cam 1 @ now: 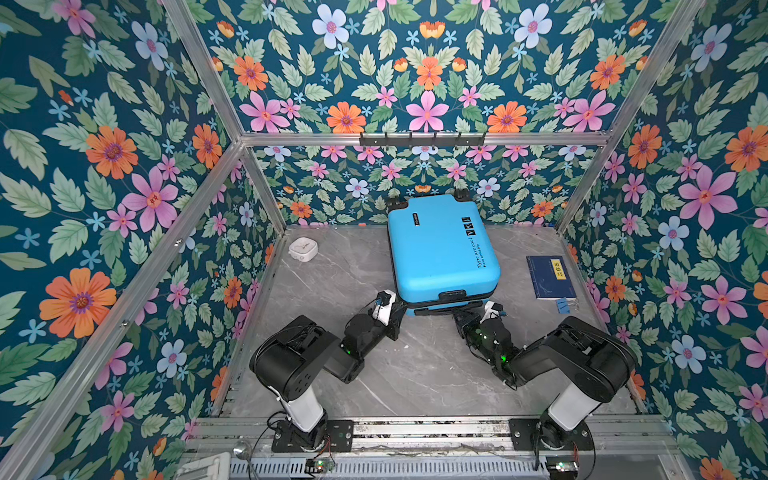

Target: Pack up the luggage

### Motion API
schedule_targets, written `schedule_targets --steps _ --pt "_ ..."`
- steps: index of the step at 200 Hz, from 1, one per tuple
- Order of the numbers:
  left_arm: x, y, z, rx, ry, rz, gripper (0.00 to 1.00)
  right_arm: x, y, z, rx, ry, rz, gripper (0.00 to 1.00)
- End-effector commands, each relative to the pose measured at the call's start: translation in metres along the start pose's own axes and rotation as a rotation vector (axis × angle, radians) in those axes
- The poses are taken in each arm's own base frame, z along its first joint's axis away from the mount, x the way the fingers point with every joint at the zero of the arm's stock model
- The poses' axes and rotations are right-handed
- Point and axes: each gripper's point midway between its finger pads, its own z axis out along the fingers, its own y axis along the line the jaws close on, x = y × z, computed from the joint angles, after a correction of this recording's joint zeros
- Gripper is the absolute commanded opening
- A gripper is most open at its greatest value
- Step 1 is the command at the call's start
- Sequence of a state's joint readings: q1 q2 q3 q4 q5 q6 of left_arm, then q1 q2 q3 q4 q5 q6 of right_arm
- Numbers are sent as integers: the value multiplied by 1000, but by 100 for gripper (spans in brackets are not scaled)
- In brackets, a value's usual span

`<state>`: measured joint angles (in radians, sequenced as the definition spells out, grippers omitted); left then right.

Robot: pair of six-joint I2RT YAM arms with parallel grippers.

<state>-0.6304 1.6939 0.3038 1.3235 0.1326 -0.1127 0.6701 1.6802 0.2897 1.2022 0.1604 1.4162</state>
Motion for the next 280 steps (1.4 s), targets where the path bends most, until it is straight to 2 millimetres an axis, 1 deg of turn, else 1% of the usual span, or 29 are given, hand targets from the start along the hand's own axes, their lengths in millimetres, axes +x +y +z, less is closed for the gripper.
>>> schedule_targets --steps 1,14,65,79,88,104,126,154,188,202,228,258,280 --pt "11 0 3 5 50 23 20 13 7 0 -31 65 -98 0" --pt "11 -1 3 6 55 26 16 12 6 -1 -30 64 -98 0" --pt "10 1 1 -1 58 38 9 12 5 -1 -29 65 -98 0" --pt "10 0 2 0 63 44 4 13 5 -1 -28 65 -98 0" --pt "10 1 2 -1 70 49 0 12 4 -1 -26 64 -99 0" --pt "9 0 3 0 77 60 0 12 5 -1 -30 64 -99 0" --pt "4 -6 1 30 78 79 0 13 9 1 -36 67 -104 0" --pt "-1 -18 -2 97 101 94 0 18 20 9 -51 91 -118 0" --pt "-1 -33 -6 161 121 87 0 27 33 20 -78 114 -125 0" --pt "1 -37 -6 174 126 87 0 30 35 23 -84 118 -120 0" --pt "-2 -45 -2 177 107 80 0 38 33 27 -89 121 -109 0" --pt "-14 -50 3 160 60 76 0 50 31 29 -80 127 -109 0" --pt "-20 -60 7 170 42 81 0 59 32 33 -81 140 -111 0"
